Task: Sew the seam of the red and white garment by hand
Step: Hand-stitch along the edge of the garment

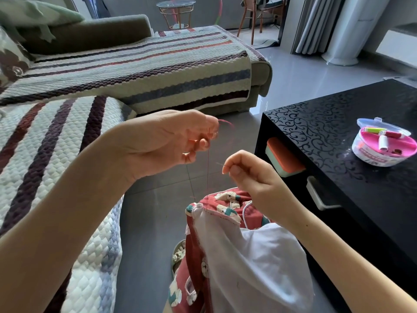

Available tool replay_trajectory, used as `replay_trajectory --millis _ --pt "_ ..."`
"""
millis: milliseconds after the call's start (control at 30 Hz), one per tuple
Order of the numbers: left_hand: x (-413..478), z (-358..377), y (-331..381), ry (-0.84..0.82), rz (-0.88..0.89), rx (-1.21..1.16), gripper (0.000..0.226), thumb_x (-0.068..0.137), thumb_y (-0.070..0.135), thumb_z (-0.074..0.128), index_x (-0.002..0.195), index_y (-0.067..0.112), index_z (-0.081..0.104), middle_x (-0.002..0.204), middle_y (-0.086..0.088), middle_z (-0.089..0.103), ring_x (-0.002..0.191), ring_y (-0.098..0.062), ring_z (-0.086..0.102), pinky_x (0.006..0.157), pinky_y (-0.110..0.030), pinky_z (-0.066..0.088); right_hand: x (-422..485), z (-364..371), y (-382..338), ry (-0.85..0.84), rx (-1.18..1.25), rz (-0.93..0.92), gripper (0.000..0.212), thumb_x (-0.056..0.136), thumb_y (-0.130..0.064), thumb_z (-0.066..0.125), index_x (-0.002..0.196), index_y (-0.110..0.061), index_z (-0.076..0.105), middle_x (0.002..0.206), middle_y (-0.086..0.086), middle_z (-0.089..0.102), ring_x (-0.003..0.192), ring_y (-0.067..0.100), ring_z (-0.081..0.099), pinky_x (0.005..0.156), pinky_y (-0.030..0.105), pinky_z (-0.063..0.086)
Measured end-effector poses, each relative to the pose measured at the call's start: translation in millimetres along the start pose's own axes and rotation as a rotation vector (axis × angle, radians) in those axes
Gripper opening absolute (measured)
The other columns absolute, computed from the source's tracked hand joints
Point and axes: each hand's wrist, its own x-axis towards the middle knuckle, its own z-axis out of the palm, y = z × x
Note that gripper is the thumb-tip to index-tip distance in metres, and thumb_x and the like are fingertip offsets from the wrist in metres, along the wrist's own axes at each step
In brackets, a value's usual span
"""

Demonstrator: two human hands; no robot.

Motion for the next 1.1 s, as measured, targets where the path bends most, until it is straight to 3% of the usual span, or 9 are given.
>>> replay_trajectory --millis 100,367,567,700,800,967,1100 --pt "0.5 -0.1 6.4 -0.006 0.021 -0.004 0.010 0.059 0.035 0.067 0.060 0.026 0.070 0.072 0.013 0.060 0.063 0.000 0.052 0.065 -0.023 0.033 3.3 3.3 -3.8 0.016 0.042 -0.021 0.016 0.090 -0.012 0.046 0.083 -0.020 0.058 0.066 0.001 0.042 0.060 0.022 0.032 0.053 0.022 0.029" --pt "3.4 -1.1 19.3 0.010 0.057 -0.009 0.009 0.056 0.035 0.069 0.061 0.027 0.069 0.072 0.012 0.060 0.063 -0.002 0.052 0.067 -0.025 0.033 6.4 5.3 -13.1 0.047 0.066 -0.096 0.015 0.091 -0.013 0.048 0.085 -0.022 0.057 0.067 0.002 0.044 0.060 0.019 0.035 0.056 0.026 0.032" --pt "8.5 -0.8 23.8 -0.009 0.032 -0.029 0.007 0.066 0.024 0.068 0.059 0.026 0.067 0.071 0.011 0.061 0.061 -0.002 0.054 0.064 -0.023 0.035 14.7 4.9 -20.0 0.071 0.106 -0.133 0.015 0.093 -0.013 0.048 0.084 -0.022 0.056 0.065 -0.015 0.048 0.058 0.009 0.037 0.056 0.023 0.033" --pt "7.6 1.8 23.4 0.010 0.061 -0.027 0.017 0.078 0.025 0.067 0.061 0.024 0.065 0.067 0.010 0.059 0.060 -0.005 0.051 0.061 -0.022 0.035 12.2 2.1 -31.3 0.029 0.320 -0.216 0.008 0.093 -0.016 0.054 0.085 -0.013 0.055 0.066 -0.010 0.050 0.058 0.006 0.040 0.057 0.019 0.033" --pt "7.8 5.6 16.1 0.071 0.095 0.057 0.018 0.079 0.024 0.068 0.066 0.021 0.057 0.066 0.007 0.055 0.061 -0.006 0.047 0.061 -0.024 0.030 11.8 -3.2 -39.4 0.001 0.557 -0.200 0.008 0.087 -0.017 0.054 0.087 -0.009 0.055 0.060 -0.003 0.042 0.052 0.009 0.032 0.053 0.021 0.028" --pt "15.9 16.2 -12.1 0.250 0.083 0.159 0.023 0.090 0.018 0.061 0.068 0.018 0.063 0.064 0.008 0.057 0.061 -0.006 0.045 0.061 -0.024 0.029 13.1 -13.2 -37.4 0.092 0.582 -0.102 0.037 0.081 -0.025 0.059 0.114 -0.009 0.051 0.057 -0.006 0.035 0.052 0.009 0.025 0.053 0.018 0.033" --pt "25.5 24.0 -36.7 0.283 0.051 0.177 0.020 0.091 0.019 0.061 0.072 0.018 0.064 0.065 0.007 0.059 0.061 -0.005 0.048 0.060 -0.022 0.032 9.8 -22.8 -28.7 0.125 0.568 -0.029 0.015 0.082 -0.022 0.059 0.088 -0.010 0.067 0.058 0.001 0.038 0.054 0.013 0.033 0.054 0.020 0.037"
